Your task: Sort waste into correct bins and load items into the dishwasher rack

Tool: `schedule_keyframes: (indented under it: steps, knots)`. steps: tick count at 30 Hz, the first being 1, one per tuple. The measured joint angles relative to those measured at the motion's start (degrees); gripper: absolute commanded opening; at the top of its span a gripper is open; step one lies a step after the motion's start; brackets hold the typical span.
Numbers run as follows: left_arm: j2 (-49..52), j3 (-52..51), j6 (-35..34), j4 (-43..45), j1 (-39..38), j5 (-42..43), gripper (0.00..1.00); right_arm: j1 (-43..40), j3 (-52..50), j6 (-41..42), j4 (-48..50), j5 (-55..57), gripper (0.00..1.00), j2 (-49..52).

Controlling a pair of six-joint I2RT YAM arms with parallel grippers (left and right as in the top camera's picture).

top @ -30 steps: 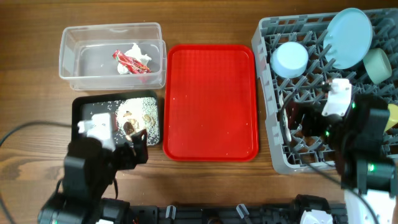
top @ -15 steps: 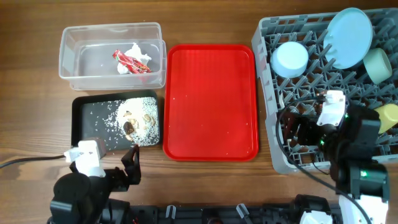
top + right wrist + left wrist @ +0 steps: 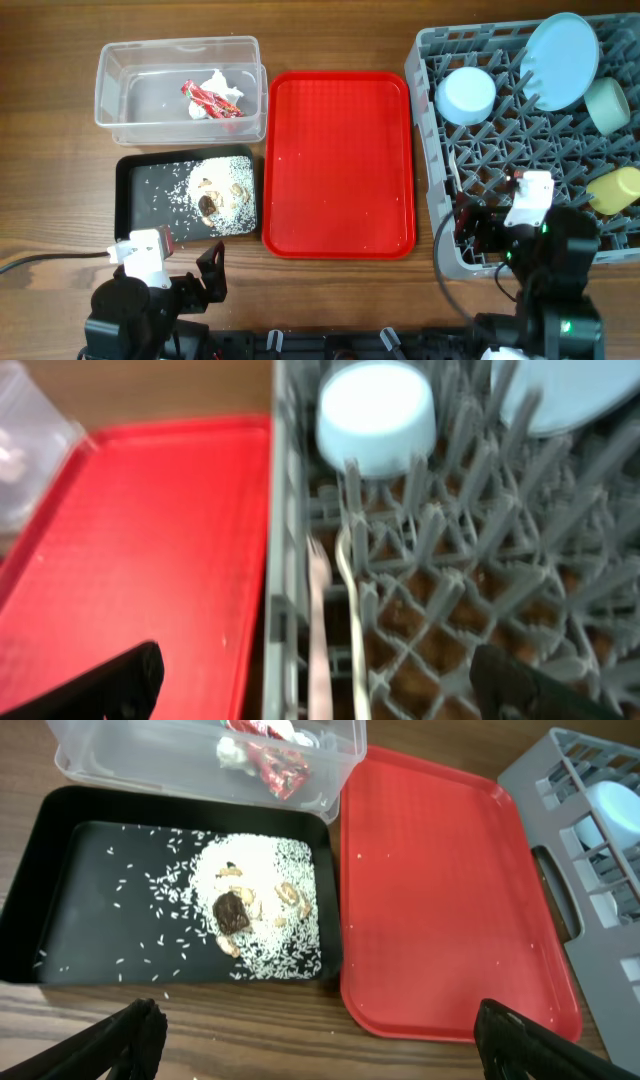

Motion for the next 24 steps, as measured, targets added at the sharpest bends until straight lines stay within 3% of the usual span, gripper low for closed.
schedule_keyframes:
  steps: [5,12,15,19,24]
  knots:
    - [0.00,-0.04,0.00,-0.02,0.00,0.00,1.00,2.05,-12.37,0.00,21.68,-0.44,1.00,-17.73]
    - [0.00,-0.11,0.00,0.00,0.00,0.00,1.00,2.38,-25.73,0.00,50.03,-0.50,1.00,-24.68]
    - [0.00,-0.11,0.00,0.00,0.00,0.00,1.00,2.38,-29.64,0.00,48.54,-0.52,1.00,-24.87]
    - [0.00,-0.13,0.00,0.00,0.00,0.00,1.00,2.38,-30.01,0.04,36.30,-0.50,1.00,-25.03]
    - [0.00,-0.13,0.00,0.02,0.00,0.00,1.00,2.38,-29.99,0.02,36.63,-0.50,1.00,-25.07]
